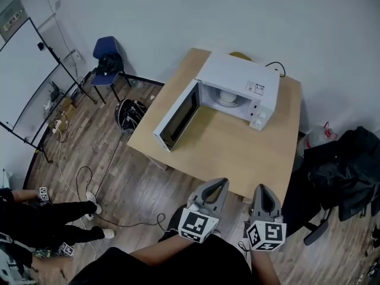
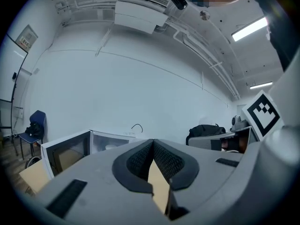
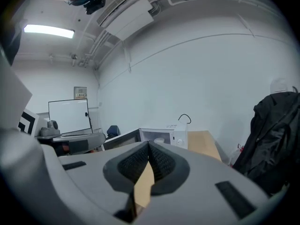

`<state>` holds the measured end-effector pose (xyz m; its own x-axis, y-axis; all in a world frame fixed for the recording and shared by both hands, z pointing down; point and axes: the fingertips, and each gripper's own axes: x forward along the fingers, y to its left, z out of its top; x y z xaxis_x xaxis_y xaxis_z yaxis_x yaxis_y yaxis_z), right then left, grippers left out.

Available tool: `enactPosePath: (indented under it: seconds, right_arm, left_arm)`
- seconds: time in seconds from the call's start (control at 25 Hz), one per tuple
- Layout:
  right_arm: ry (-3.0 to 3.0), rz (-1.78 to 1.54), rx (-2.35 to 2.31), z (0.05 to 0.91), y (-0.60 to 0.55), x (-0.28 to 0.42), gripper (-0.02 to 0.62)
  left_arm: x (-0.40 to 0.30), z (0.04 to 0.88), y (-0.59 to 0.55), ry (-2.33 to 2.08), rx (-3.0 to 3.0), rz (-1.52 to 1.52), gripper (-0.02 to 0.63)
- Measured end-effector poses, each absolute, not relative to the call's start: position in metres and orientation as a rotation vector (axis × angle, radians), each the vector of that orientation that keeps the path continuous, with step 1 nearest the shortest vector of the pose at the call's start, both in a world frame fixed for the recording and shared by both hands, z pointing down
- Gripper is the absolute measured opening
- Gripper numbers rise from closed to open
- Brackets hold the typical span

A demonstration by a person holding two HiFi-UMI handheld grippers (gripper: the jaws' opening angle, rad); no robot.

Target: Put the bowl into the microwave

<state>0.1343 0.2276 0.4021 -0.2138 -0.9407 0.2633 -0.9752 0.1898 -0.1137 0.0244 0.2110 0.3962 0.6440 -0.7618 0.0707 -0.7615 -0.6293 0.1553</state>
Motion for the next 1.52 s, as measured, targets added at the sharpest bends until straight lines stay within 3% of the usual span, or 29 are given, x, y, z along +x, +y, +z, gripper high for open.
enactPosePath:
  seconds: [0.48,1.52]
  right_arm:
    - [-2.346,0.315,1.864,0.404,0.321,0.168,0.058]
    - [-2.334,0.218,1.843,0.393,0.344,0.153,0.058]
  left_arm:
    - [0.075,0.399,0.306,-1.300,2.732,0.045,0.012]
    - [0.065,0.376,0.327,-1.349,2.809,-0.013,0.012]
